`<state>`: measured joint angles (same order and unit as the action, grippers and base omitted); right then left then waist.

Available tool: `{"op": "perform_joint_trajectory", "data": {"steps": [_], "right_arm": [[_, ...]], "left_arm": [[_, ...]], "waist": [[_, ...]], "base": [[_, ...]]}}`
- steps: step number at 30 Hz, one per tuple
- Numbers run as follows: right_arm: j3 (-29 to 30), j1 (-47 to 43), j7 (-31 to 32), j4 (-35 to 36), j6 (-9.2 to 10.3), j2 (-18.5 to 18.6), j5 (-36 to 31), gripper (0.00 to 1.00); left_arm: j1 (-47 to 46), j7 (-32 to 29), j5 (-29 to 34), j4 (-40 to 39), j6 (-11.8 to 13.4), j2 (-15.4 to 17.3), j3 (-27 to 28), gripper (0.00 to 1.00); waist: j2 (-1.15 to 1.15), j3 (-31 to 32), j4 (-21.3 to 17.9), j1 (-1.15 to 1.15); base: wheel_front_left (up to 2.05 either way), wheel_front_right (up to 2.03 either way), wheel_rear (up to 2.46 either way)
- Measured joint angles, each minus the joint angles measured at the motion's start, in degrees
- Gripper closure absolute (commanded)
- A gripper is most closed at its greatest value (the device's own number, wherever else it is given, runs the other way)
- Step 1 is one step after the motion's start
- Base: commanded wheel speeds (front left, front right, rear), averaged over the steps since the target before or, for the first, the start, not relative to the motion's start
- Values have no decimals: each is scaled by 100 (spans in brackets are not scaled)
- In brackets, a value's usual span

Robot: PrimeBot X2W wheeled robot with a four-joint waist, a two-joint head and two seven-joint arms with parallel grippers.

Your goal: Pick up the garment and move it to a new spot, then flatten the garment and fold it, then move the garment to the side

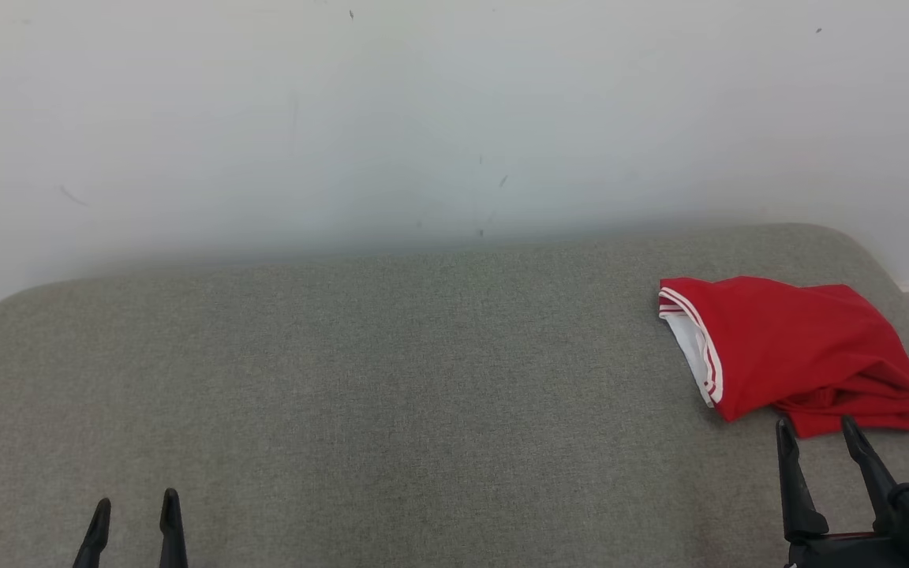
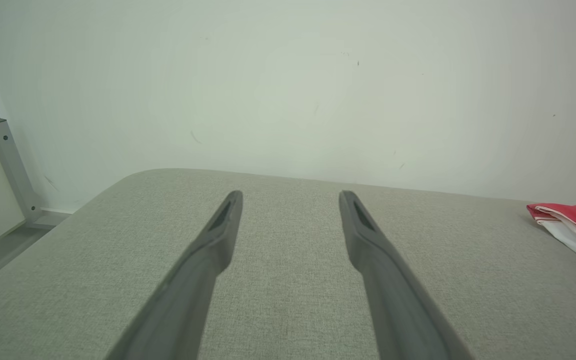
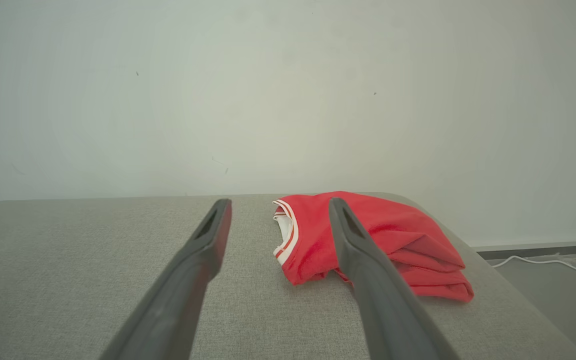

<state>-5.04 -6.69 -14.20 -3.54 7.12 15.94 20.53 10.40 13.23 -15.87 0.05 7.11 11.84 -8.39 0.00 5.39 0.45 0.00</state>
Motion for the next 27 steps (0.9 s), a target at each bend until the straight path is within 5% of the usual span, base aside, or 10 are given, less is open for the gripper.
{"op": "perform_joint_trajectory", "data": {"steps": [26,27], "right_arm": [[130,-101,-1,15,1,-122,-153,0],[132,-101,-1,15,1,-124,-153,100]], "left_arm": [[1,-171,79,-99,0,-52,33,0],[1,-174,80,-100,0,-52,34,100]], "waist": [[1,19,-3,0],[1,18,-1,0]], "base": [[0,0,0],[0,0,0]]}}
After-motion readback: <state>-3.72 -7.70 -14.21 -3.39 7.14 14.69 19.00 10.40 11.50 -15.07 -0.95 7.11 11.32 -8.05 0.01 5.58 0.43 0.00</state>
